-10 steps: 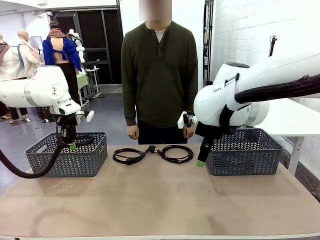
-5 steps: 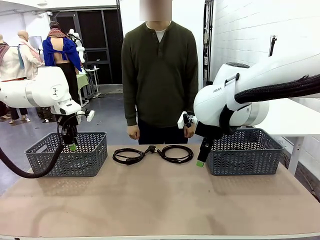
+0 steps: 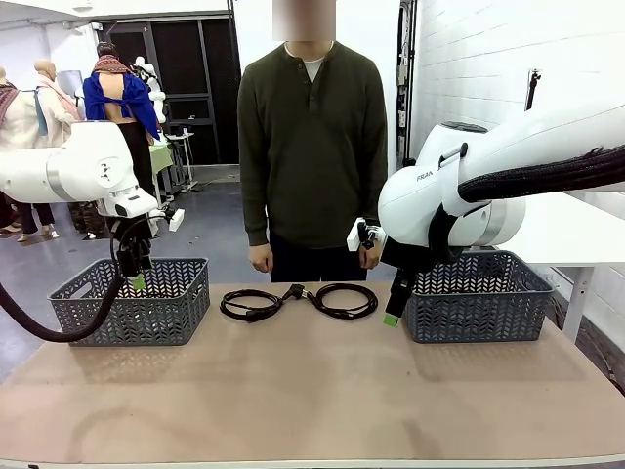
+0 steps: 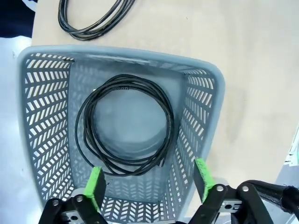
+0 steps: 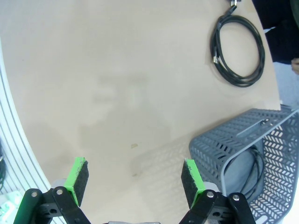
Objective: Organize the cables according to human instructions.
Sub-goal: Pick up a bundle of cables and place it in the basket indicated by the human.
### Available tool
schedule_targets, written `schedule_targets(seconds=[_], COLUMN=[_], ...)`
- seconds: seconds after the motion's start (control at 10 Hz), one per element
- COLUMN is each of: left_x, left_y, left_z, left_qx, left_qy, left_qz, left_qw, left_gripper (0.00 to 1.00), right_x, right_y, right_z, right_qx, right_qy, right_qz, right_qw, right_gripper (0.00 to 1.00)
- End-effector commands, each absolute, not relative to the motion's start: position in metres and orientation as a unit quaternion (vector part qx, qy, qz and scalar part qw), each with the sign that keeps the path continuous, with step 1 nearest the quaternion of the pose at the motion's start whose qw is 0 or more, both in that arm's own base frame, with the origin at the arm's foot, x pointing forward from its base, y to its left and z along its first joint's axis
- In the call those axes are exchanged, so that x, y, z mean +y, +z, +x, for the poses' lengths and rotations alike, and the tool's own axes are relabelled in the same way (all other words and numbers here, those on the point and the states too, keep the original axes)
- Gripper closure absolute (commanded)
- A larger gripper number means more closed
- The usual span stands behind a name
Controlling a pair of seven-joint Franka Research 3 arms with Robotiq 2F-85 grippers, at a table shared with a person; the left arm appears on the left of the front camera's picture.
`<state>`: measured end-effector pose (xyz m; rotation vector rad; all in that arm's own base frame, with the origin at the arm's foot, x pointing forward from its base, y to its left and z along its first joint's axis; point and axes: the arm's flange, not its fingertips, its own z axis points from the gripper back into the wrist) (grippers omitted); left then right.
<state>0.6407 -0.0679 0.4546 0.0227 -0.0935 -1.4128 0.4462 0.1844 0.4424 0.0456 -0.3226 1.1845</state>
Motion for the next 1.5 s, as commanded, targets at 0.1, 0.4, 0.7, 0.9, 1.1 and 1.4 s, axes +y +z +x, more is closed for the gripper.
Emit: schedule_targets(seconds=[0.1, 0.4, 0.7, 0.9, 1.1, 1.4], left_x=[-0.069, -0.07, -0.07, -0.07, -0.073, -0.101], left_y=[0.464, 0.463, 0.463, 0.463, 0.462, 0.486], left_z=[0.635, 0.638, 0.638, 0.638, 0.636, 0.594], left_qx=[-0.042, -0.047, -0.047, -0.047, -0.045, -0.109], left_qy=[-0.634, -0.633, -0.633, -0.633, -0.625, -0.606], left_qz=[0.006, 0.007, 0.007, 0.007, -0.001, -0.016], left_qw=[0.772, 0.773, 0.773, 0.773, 0.779, 0.788], left_gripper=[0.0, 0.0, 0.0, 0.0, 0.0, 0.0], right_x=[0.185, 0.185, 0.185, 0.185, 0.185, 0.185], right_y=[0.444, 0.444, 0.444, 0.444, 0.444, 0.444], right_z=[0.447, 0.447, 0.447, 0.447, 0.447, 0.447], right_qx=[-0.147, -0.147, -0.147, -0.147, -0.147, -0.147], right_qy=[0.555, 0.555, 0.555, 0.555, 0.555, 0.555], right_qz=[0.019, 0.019, 0.019, 0.019, 0.019, 0.019], right_qw=[0.818, 0.818, 0.818, 0.818, 0.818, 0.818], right_gripper=[0.0, 0.0, 0.0, 0.0, 0.0, 0.0])
